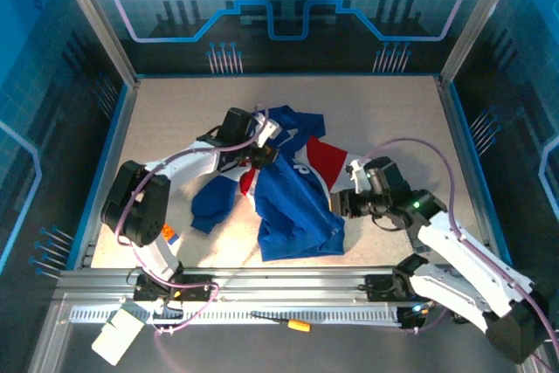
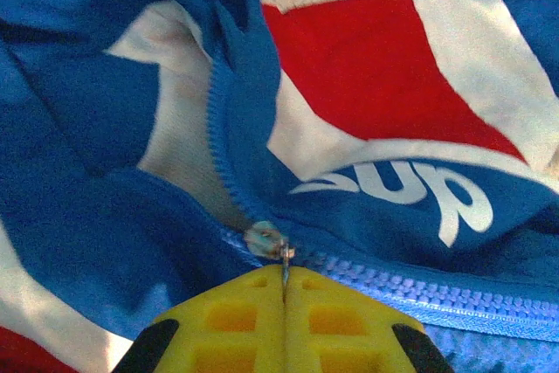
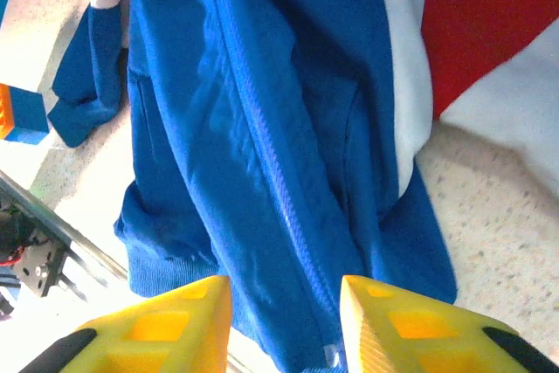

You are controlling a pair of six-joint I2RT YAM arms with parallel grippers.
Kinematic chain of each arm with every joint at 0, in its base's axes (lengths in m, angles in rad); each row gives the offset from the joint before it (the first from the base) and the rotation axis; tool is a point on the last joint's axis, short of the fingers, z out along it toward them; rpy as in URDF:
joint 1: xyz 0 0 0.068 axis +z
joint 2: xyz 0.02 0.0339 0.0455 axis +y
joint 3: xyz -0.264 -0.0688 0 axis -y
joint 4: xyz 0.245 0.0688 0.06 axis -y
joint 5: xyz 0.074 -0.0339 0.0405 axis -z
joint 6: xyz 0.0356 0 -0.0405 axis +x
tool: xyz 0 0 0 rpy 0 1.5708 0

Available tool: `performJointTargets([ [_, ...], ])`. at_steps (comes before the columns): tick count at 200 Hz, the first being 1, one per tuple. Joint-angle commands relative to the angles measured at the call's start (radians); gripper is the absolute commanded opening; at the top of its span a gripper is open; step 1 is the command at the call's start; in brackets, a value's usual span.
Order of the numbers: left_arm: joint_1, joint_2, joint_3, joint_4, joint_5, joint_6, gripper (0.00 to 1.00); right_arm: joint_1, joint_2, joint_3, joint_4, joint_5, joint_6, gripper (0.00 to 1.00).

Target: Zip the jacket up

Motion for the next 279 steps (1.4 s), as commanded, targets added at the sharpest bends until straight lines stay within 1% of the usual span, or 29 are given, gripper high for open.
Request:
performJointTargets([
  [1, -0.024, -0.055, -0.050, 0.022, -0.012, 0.051, 0.00, -0.059, 0.089, 0.051, 0.015, 0.036, -0.045, 0.41],
  [17, -0.037, -0.076, -0.071, 0.032, -0.019, 0.073, 0.00, -0.107, 0.189, 0.089, 0.125, 0.038, -0.021, 0.43],
  [34, -0.048, -0.093, -0.075, 0.035, -0.021, 0.085, 0.00, -0.123, 0.328, 0.147, 0.218, 0.041, -0.026, 0.44],
  [47, -0.056, -0.107, -0.072, 0.036, -0.021, 0.101, 0.00, -0.127, 0.449, 0.236, 0.265, 0.039, -0.030, 0.46],
  [77, -0.069, -0.126, -0.061, 0.040, -0.023, 0.108, 0.00, -0.130, 0.715, 0.441, 0.332, -0.025, -0.010, 0.47],
  [91, -0.078, -0.125, -0.056, 0.041, -0.024, 0.111, 0.00, -0.130, 0.828, 0.541, 0.337, -0.039, 0.013, 0.48],
  [106, -0.084, -0.121, -0.053, 0.038, -0.027, 0.114, 0.00, -0.130, 0.934, 0.644, 0.309, -0.026, 0.032, 0.49],
  [124, -0.090, -0.117, -0.056, 0.038, -0.032, 0.114, 0.00, -0.129, 1.053, 0.758, 0.248, -0.003, 0.039, 0.54],
  [160, -0.093, -0.125, -0.066, 0.042, -0.027, 0.116, 0.00, -0.128, 1.234, 0.943, 0.171, 0.009, 0.051, 0.57],
  [173, -0.092, -0.127, -0.065, 0.041, -0.022, 0.117, 0.00, -0.128, 1.309, 1.029, 0.152, 0.008, 0.051, 0.56],
  [179, -0.092, -0.126, -0.064, 0.039, -0.019, 0.118, 0.00, -0.128, 1.348, 1.080, 0.140, 0.001, 0.048, 0.54],
  [187, -0.093, -0.125, -0.061, 0.036, -0.013, 0.120, 0.00, -0.126, 1.404, 1.156, 0.123, -0.011, 0.035, 0.48],
  [191, -0.094, -0.124, -0.060, 0.035, -0.010, 0.121, 0.00, -0.127, 1.420, 1.195, 0.121, -0.021, 0.026, 0.42],
  [193, -0.094, -0.122, -0.060, 0.035, -0.009, 0.121, 0.00, -0.125, 1.455, 1.219, 0.119, -0.025, 0.018, 0.37],
  [195, -0.094, -0.122, -0.060, 0.035, -0.008, 0.120, 0.00, -0.126, 1.461, 1.232, 0.118, -0.026, 0.017, 0.36],
  [201, -0.093, -0.117, -0.058, 0.034, -0.007, 0.121, 0.00, -0.124, 1.496, 1.289, 0.109, -0.030, 0.000, 0.25],
  [207, -0.094, -0.114, -0.056, 0.030, -0.005, 0.121, 0.00, -0.119, 1.522, 1.356, 0.091, -0.030, -0.022, 0.17],
  [217, -0.095, -0.106, -0.056, 0.034, 0.000, 0.121, 0.00, -0.110, 1.556, 1.461, 0.070, -0.029, -0.069, 0.08],
  [228, -0.096, -0.095, -0.051, 0.031, 0.007, 0.122, 0.00, -0.100, 1.582, 1.576, 0.045, -0.017, -0.130, 0.02],
  [234, -0.095, -0.086, -0.044, 0.027, 0.006, 0.126, 0.00, -0.095, 1.592, 1.632, 0.033, -0.013, -0.165, 0.00],
  [249, -0.096, -0.069, -0.026, 0.021, -0.009, 0.132, 0.00, -0.090, 1.600, 1.722, 0.034, -0.027, -0.223, 0.00],
  [275, -0.091, -0.019, 0.007, 0.039, -0.039, 0.123, 0.00, -0.083, 1.553, 1.718, 0.076, -0.072, -0.281, 0.00],
  [279, -0.088, -0.007, 0.017, 0.035, -0.042, 0.119, 0.00, -0.082, 1.547, 1.718, 0.070, -0.077, -0.288, 0.07],
])
